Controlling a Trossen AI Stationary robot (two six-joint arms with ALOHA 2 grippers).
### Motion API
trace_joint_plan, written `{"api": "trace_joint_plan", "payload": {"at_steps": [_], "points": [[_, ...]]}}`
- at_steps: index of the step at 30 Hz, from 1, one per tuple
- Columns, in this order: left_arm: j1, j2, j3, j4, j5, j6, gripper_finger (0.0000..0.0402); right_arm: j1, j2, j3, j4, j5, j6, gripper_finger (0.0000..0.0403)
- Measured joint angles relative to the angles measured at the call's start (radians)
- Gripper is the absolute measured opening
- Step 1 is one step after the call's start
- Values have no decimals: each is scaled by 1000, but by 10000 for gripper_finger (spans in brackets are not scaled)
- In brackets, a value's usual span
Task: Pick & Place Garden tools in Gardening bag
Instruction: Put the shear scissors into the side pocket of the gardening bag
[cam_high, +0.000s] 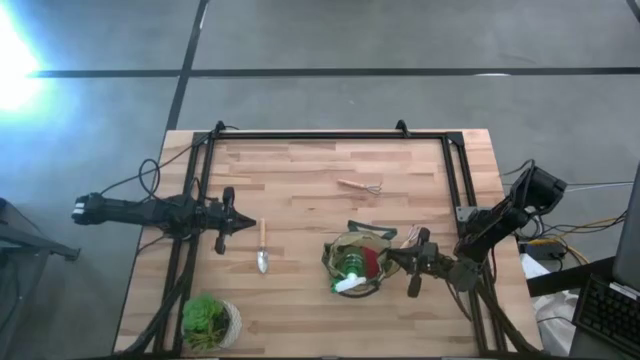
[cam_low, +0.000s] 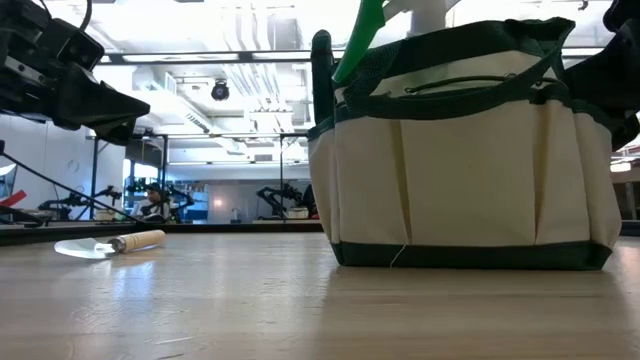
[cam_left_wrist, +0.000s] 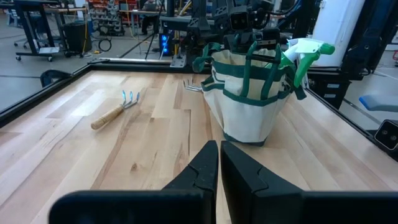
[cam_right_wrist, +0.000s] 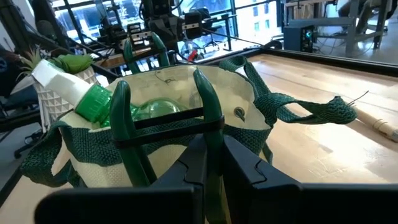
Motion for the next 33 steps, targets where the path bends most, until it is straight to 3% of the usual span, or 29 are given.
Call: {"api": "trace_joint_plan", "payload": {"at_steps": [24,33], "points": [[0,0,0,0,0,0,23,1,3,-5,-12,-11,-19,71],[0,0,0,0,0,0,23,2,1,-5,-10,-8,-20,69]]}}
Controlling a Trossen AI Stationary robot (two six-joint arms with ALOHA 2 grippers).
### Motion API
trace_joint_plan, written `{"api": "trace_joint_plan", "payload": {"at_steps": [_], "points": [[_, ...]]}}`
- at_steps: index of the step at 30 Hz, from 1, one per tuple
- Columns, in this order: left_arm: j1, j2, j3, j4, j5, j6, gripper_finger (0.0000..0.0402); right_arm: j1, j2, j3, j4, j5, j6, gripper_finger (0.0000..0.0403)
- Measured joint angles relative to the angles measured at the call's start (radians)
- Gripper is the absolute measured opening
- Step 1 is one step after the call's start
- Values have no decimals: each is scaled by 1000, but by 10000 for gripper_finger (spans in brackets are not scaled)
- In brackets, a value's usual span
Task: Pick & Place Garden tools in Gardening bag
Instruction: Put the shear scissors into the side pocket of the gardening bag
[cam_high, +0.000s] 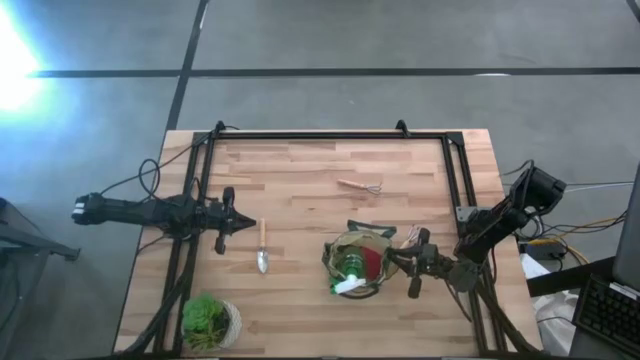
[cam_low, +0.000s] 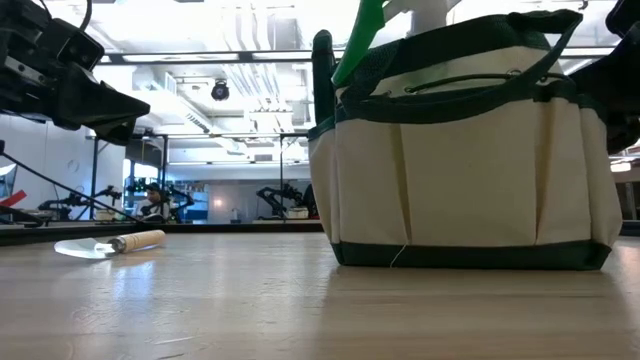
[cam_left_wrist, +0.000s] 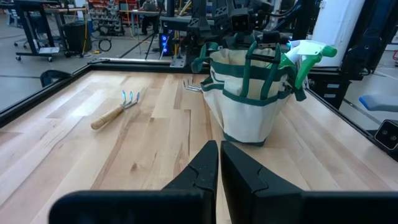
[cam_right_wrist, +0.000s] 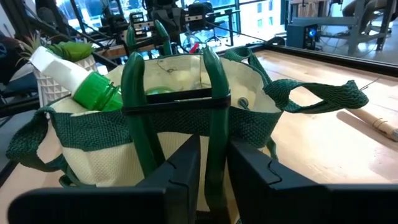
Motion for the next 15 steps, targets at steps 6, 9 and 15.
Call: {"api": "trace_joint_plan", "payload": {"at_steps": [6,9,15], "points": [[0,0,0,0,0,0,23,0,0,0,0,2,-2,68],[0,0,0,0,0,0,23,1,0,0,0,3,-3,75],[0,0,0,0,0,0,23,5,-3,0,-7,3,-2,81]]}}
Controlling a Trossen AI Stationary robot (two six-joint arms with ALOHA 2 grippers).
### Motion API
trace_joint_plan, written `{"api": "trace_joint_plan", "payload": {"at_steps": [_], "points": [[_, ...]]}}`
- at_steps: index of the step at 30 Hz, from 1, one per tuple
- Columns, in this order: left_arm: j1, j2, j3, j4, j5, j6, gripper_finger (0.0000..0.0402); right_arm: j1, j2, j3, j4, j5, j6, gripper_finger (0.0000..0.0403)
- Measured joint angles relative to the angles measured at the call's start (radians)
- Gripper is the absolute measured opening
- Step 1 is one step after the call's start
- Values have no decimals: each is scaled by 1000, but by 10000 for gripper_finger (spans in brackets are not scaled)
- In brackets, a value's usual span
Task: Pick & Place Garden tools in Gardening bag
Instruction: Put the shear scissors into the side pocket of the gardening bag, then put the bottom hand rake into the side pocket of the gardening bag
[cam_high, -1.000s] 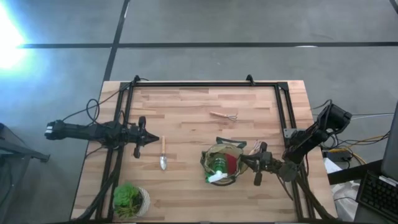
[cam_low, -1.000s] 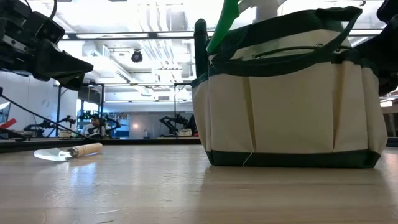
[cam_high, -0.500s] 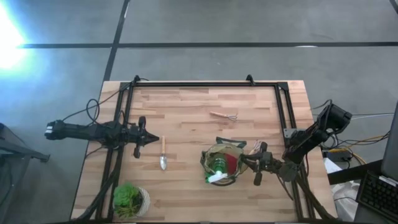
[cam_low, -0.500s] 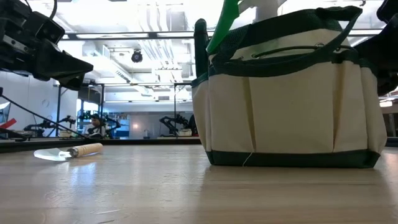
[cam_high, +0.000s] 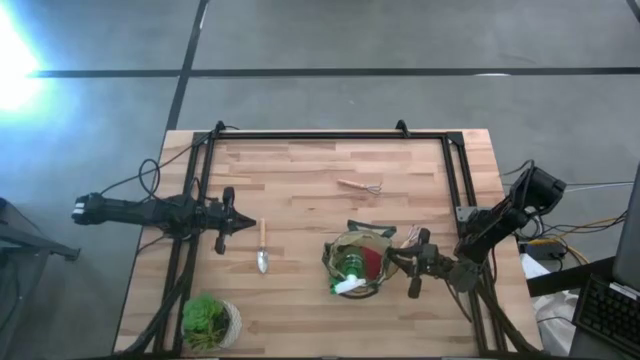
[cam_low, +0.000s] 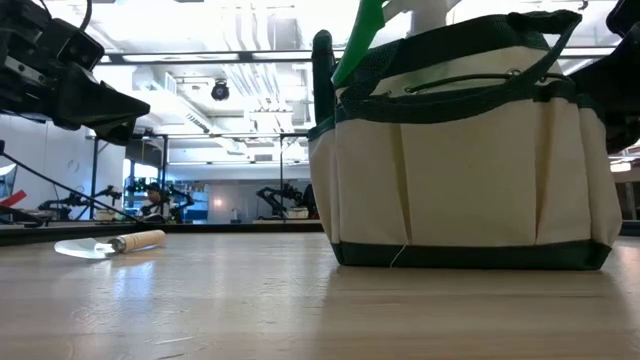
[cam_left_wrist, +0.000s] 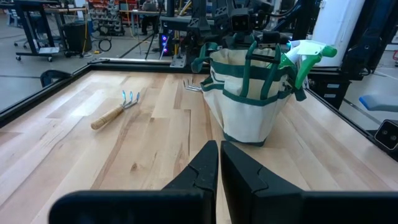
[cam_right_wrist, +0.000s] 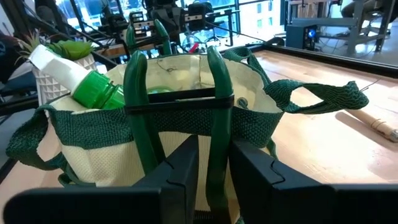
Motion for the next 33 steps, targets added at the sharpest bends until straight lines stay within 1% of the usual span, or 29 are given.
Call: {"api": "trace_joint_plan", "payload": {"at_steps": [4,10,14,19,25,33], "points": [[0,0,0,0,0,0,23,15,-21,-3,-7,-1,0,75],[0,0,0,0,0,0,23,37,-92,-37,-14,-1,1,70],[0,0,0,0,0,0,23,37,-123,-56,-21,-19,7,69],[0,0,0,0,0,0,23,37,-152,-57,-108,-69,50,68],[0,0,0,0,0,0,23,51,-197,-53,-158,-72,43,68],[0,0,0,0,0,0,23,63,-281,-54,-268,-86,54,68]]}}
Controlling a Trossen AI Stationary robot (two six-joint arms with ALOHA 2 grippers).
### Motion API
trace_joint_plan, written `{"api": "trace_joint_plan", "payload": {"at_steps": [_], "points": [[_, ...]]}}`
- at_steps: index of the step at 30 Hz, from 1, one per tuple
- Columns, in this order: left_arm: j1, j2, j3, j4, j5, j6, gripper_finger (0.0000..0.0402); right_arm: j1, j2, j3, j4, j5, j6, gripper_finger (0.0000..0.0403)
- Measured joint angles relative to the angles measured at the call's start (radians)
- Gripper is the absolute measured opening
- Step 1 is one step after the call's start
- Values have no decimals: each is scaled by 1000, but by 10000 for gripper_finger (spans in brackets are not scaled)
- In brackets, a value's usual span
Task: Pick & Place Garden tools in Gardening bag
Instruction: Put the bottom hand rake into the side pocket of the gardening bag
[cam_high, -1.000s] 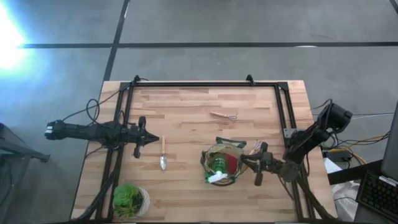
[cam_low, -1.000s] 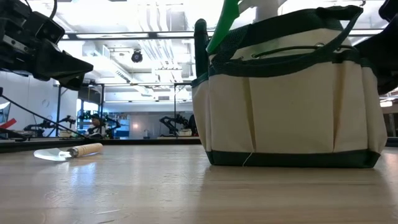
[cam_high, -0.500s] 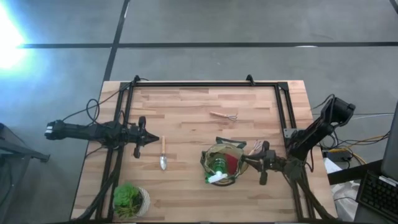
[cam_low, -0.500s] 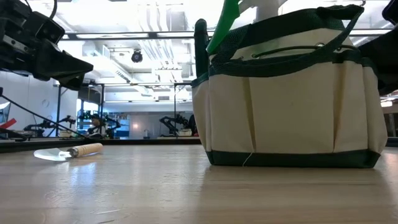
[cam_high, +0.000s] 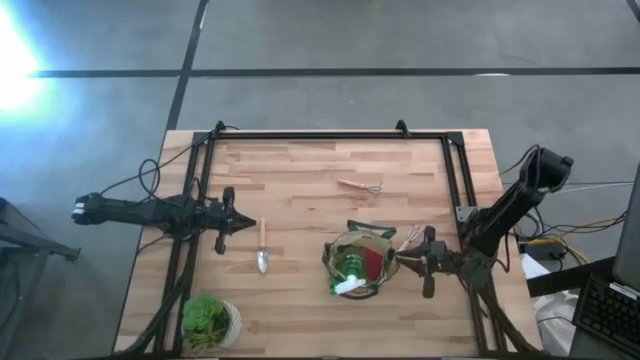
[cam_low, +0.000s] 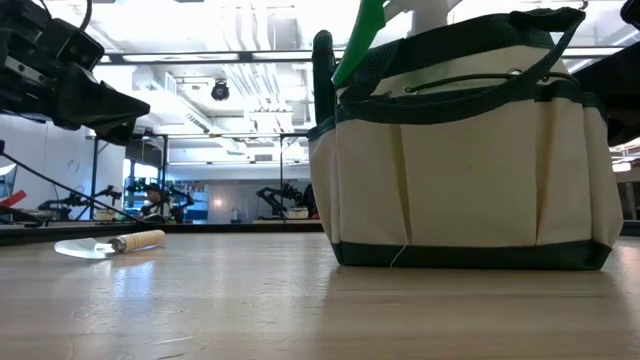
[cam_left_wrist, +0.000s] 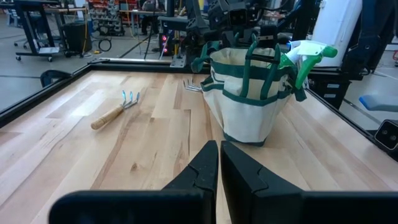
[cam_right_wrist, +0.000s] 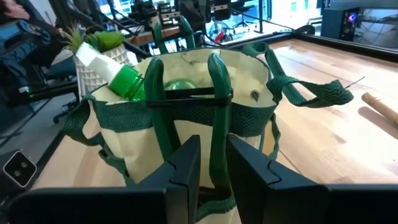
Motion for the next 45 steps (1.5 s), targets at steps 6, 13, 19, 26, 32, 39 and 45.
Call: {"api": "trace_joint_plan", "payload": {"at_steps": [6,13,19,26,32,39,45], "points": [[0,0,0,0,0,0,23,1,-44,1,-64,-11,3,68],[0,0,0,0,0,0,23,1,-100,1,-137,-30,3,68],[0,0,0,0,0,0,23,1,-185,3,-256,-30,2,68],[0,0,0,0,0,0,23,1,-296,6,-358,-32,2,68],[0,0,0,0,0,0,23,1,-372,6,-448,-36,9,68],[0,0,0,0,0,0,23,1,-439,52,-682,-51,124,68],[0,0,0,0,0,0,23,-1,-448,188,-1012,-99,243,68]]}}
